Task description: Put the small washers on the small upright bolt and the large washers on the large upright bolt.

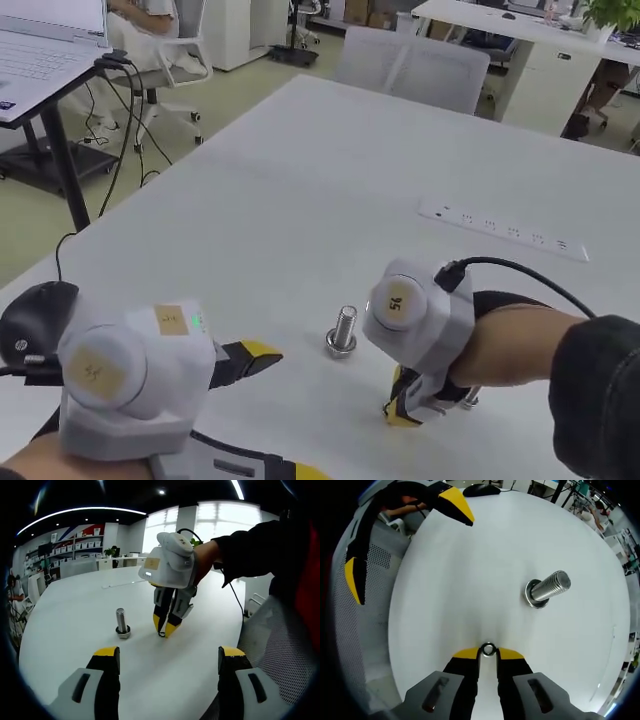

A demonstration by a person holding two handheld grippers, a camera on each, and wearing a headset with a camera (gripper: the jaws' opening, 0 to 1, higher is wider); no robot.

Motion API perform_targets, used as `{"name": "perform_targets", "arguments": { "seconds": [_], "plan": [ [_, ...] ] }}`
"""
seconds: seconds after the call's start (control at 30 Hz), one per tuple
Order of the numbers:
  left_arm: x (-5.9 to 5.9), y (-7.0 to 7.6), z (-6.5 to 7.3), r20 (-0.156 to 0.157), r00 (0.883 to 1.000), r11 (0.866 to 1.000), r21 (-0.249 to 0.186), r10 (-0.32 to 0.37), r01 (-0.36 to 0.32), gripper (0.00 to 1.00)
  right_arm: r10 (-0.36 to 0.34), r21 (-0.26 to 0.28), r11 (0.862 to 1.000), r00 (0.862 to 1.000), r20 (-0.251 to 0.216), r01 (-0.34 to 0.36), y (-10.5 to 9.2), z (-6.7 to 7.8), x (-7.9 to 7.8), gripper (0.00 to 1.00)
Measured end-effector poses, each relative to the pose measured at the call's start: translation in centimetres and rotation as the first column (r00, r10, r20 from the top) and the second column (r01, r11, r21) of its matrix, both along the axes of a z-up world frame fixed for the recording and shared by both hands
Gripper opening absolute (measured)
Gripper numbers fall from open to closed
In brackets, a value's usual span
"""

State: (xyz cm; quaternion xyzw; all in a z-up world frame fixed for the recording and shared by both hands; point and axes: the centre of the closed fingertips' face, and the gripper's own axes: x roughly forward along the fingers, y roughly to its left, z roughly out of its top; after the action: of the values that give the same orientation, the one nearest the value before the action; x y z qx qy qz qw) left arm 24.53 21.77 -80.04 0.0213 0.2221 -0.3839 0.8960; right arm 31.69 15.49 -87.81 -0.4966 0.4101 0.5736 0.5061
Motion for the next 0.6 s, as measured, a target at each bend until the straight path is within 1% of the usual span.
{"name": "perform_targets", "arguments": {
  "seconds": [0.33,0.6],
  "plan": [
    [-0.1,0.0,0.1,-0.001,1.0,1.0,0.002,-0.002,0.002,0.8,-0.009,0.011,1.0,1.0,0.007,0.009,-0.2,0.1,0.1,0.14],
    [0.0,-0.1,0.2,0.0,1.0,1.0,0.001,-0.005,0.005,0.8,-0.026,-0.01,1.0,1.0,0.007,0.026,-1.6,0.2,0.0,0.14]
  ]
}}
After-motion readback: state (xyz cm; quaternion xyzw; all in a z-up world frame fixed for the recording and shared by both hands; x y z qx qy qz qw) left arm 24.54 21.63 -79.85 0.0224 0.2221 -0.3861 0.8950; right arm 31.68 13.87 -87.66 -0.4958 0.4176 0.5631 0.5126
